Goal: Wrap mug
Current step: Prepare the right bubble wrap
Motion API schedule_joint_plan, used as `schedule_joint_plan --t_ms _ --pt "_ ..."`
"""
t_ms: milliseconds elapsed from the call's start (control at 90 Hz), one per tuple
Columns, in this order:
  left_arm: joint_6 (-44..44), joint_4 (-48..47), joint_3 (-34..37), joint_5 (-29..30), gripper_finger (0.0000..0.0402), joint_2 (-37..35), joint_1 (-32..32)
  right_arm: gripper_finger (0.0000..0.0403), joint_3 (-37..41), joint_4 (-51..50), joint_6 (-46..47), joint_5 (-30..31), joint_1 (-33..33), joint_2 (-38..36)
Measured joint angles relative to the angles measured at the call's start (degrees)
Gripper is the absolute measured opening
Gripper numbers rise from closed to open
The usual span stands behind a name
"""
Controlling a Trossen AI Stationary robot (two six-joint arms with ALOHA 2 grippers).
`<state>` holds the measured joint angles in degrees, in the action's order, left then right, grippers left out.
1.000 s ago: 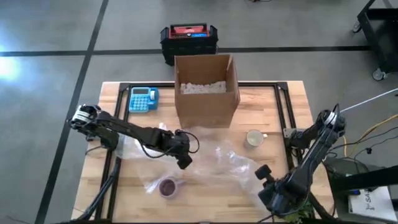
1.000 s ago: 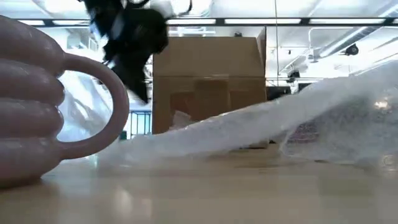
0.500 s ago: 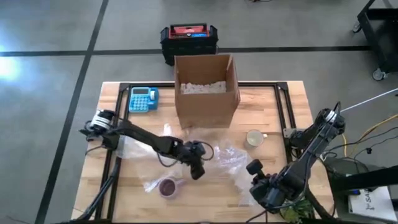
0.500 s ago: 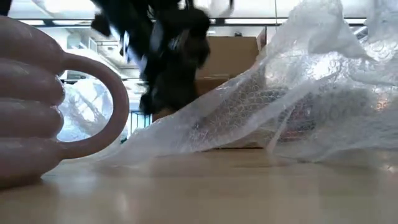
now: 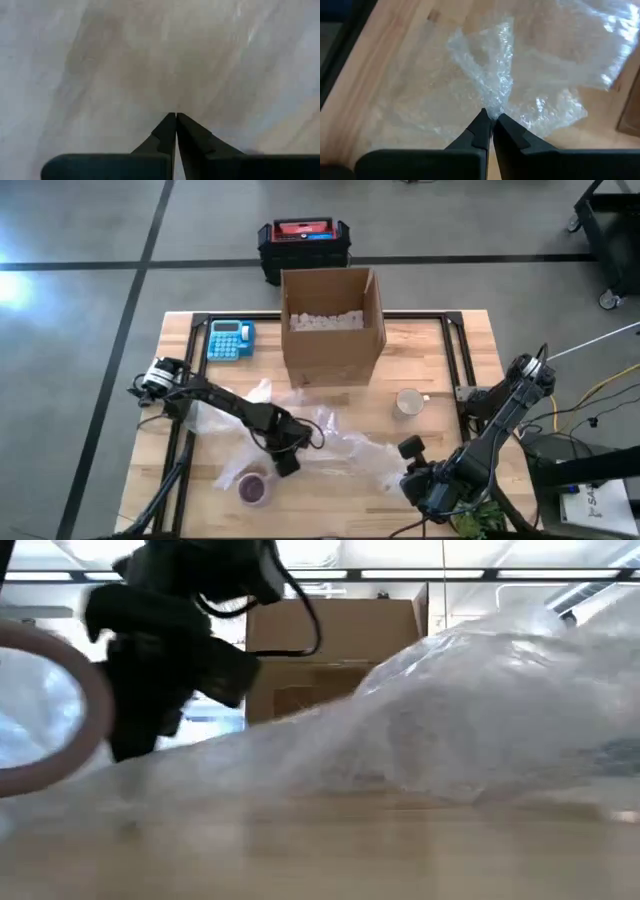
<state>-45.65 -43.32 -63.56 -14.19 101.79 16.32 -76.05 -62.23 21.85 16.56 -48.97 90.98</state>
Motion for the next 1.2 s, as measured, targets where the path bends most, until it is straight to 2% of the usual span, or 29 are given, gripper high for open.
schedule_joint_plan --t_ms 211,400,511,622,722,778,844,956,1011,1089,1200 --pt "-0.3 1.9 1.1 2.2 0.0000 -1.5 0.0 0.0006 2.5 0.0 6.2 0.0 0.4 0.0" --pt "-0.1 4.4 1.2 2.6 0.0000 -1.5 0.0 0.0070 2.8 1.5 8.0 0.5 0.4 0.0" --pt "0.1 5.8 1.2 2.7 0.0000 -1.5 0.0 0.0119 2.3 12.0 4.4 6.3 1.4 0.0" --pt "0.1 6.7 1.2 2.8 0.0000 -1.5 0.0 0.0154 2.3 21.4 -7.6 7.7 2.3 0.0" --pt "0.1 7.1 1.2 3.1 0.0000 -1.5 0.0 0.0173 2.3 21.2 -11.3 7.4 2.4 0.0" --pt "0.1 7.3 1.2 3.1 0.0000 -1.5 0.0 0.0178 1.6 16.8 -10.8 6.7 2.5 -0.4" --pt "0.1 7.3 1.2 3.1 0.0000 -1.5 0.0 0.0180 -0.4 6.8 -5.8 5.4 2.2 -0.9" --pt "-0.2 7.4 1.2 3.1 0.0000 -1.5 0.0 0.0175 -1.9 -10.3 10.8 2.5 0.6 -2.9" --pt "-0.3 7.5 1.2 3.1 0.0000 -1.5 0.0 0.0171 -0.3 -15.6 18.3 2.0 -1.0 -3.9" --pt "-0.3 8.4 1.2 3.1 0.0000 -1.5 0.0 0.0165 3.9 -15.6 24.5 2.2 -4.2 -5.2" --pt "-0.3 10.2 1.2 3.2 0.0000 -1.5 0.0 0.0157 11.5 -7.7 27.1 1.8 -9.2 -5.9"
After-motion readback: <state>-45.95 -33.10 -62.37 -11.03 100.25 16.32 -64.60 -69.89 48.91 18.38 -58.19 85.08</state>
